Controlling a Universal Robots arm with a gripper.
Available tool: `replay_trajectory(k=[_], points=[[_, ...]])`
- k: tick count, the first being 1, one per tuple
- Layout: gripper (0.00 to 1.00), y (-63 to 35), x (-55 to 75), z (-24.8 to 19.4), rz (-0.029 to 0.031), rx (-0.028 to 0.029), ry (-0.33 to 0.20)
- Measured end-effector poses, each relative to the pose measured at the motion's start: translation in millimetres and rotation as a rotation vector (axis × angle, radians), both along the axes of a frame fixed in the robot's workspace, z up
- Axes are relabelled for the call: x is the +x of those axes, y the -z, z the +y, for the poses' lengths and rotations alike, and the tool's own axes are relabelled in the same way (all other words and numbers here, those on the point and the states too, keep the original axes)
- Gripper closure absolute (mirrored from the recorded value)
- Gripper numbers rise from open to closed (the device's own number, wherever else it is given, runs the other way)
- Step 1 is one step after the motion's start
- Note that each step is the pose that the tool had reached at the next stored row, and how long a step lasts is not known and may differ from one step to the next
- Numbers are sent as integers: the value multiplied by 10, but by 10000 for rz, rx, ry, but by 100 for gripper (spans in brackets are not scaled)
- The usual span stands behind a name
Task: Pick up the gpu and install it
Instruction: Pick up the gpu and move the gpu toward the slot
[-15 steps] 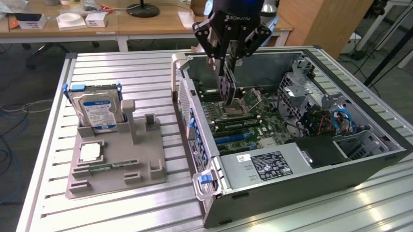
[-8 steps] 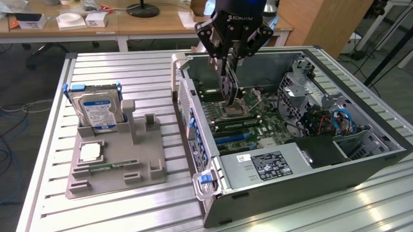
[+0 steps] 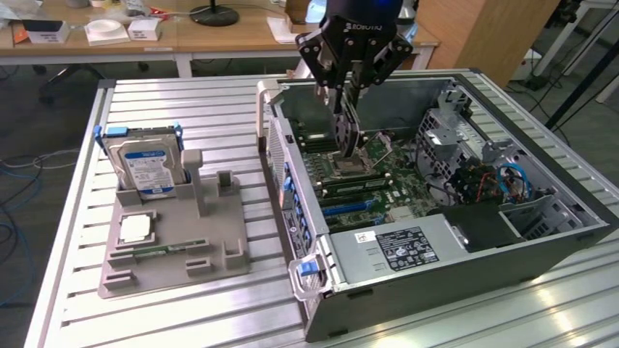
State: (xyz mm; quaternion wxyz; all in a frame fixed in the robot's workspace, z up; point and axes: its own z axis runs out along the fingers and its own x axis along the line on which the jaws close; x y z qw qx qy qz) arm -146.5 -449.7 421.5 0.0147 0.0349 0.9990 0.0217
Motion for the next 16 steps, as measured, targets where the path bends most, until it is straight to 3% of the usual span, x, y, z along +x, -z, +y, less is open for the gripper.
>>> replay_trajectory(k=[16], points=[[74, 0, 75, 0, 0, 0, 0]])
